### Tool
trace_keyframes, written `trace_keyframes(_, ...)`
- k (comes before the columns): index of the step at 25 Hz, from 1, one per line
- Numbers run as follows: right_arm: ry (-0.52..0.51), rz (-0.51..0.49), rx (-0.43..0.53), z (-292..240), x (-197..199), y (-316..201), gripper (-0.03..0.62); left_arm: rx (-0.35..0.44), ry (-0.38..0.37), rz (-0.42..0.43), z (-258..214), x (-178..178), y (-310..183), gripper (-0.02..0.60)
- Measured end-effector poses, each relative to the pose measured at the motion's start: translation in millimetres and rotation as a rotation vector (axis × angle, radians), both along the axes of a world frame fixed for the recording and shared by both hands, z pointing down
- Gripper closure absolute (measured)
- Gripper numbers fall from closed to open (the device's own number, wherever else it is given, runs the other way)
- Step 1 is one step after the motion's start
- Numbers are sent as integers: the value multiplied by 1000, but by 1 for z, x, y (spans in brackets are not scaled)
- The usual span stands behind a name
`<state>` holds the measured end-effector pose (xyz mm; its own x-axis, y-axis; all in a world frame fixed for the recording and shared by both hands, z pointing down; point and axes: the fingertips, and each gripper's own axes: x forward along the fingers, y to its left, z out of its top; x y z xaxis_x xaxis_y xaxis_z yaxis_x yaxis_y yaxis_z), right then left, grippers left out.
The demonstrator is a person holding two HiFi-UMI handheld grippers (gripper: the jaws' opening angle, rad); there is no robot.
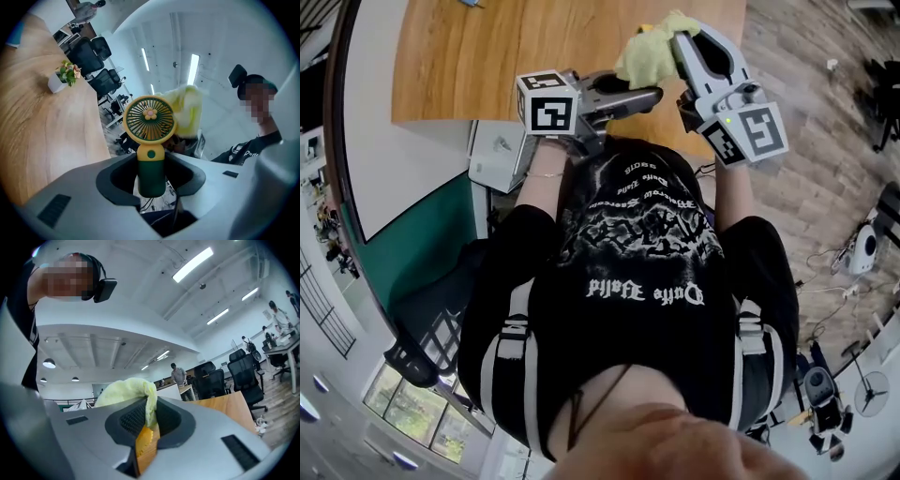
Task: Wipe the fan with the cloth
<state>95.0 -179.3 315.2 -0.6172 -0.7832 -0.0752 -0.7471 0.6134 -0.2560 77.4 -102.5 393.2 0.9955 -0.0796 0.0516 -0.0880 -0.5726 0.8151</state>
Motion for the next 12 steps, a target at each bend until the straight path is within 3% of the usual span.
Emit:
trace_keyframes(7,13,30,-49,15,9,-12,551,73,20,68,-12,0,9,385)
trace_keyframes(12,196,-29,-87,42,-1,-7,551,131,37,62,-19,-3,7,385)
